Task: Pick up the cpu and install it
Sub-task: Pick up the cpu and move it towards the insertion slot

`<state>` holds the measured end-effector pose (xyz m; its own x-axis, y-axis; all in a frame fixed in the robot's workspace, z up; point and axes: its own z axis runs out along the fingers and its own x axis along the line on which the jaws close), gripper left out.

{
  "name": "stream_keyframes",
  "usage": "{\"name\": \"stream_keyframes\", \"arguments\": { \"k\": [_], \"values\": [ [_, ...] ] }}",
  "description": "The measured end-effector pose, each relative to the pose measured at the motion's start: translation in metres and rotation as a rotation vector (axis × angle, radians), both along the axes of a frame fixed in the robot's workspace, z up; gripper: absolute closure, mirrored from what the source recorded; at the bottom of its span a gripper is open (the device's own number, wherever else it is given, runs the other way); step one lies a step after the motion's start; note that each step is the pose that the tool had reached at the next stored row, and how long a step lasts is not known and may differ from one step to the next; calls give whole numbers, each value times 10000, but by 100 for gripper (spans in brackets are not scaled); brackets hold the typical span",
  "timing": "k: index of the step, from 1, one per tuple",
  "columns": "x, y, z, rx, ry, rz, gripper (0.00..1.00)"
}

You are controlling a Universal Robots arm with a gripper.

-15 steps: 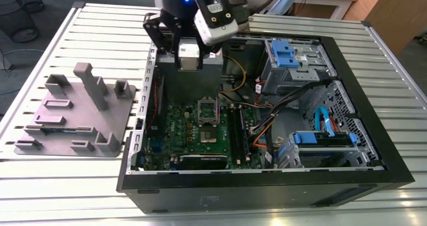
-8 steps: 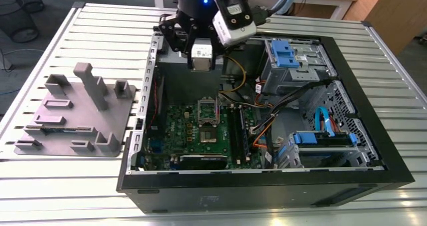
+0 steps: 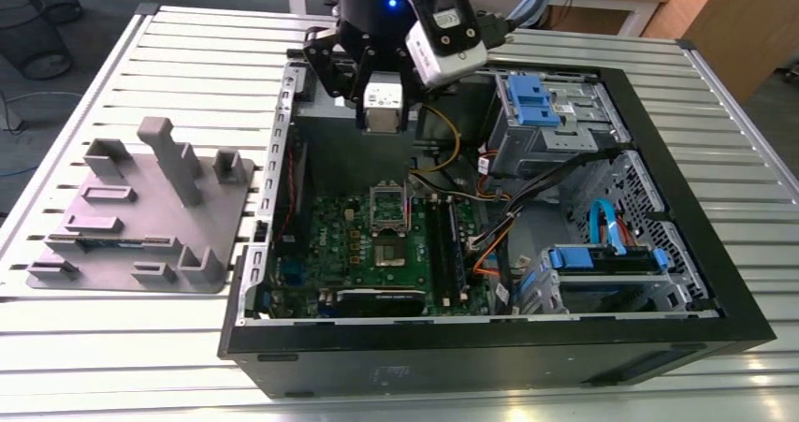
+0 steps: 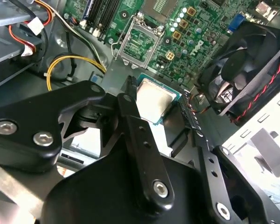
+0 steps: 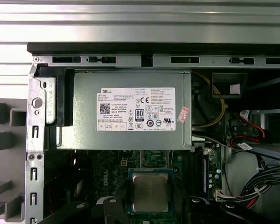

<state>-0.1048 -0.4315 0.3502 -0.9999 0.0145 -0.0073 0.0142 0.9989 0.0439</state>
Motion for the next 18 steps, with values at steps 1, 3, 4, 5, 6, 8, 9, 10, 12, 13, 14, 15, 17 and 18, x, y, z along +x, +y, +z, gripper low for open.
{"name": "stream_keyframes", "arguments": {
  "k": [1, 3, 4, 5, 6, 8, 9, 10, 12, 13, 14, 15, 17, 18],
  "values": [
    [1, -5, -4, 1, 0, 1, 53],
    [0, -18, -15, 1, -1, 0, 53],
    [0, -25, -22, 2, -1, 0, 53],
    [0, -32, -30, 2, -1, 0, 53],
    [0, -39, -40, 1, 0, 0, 53],
    [0, -51, -66, 1, -1, 0, 53],
    [0, -56, -80, 1, 0, 0, 53],
    [0, -62, -95, 1, -1, 0, 53],
    [0, -74, -122, 1, -1, 0, 53],
    [0, -82, -136, 1, -1, 0, 53],
    [0, -90, -151, 1, 0, 0, 53],
    [0, -98, -166, 2, -1, 0, 53],
    [0, -122, -196, -1, 0, 0, 53],
    [0, -138, -213, -1, 0, 0, 53]
  ]
}}
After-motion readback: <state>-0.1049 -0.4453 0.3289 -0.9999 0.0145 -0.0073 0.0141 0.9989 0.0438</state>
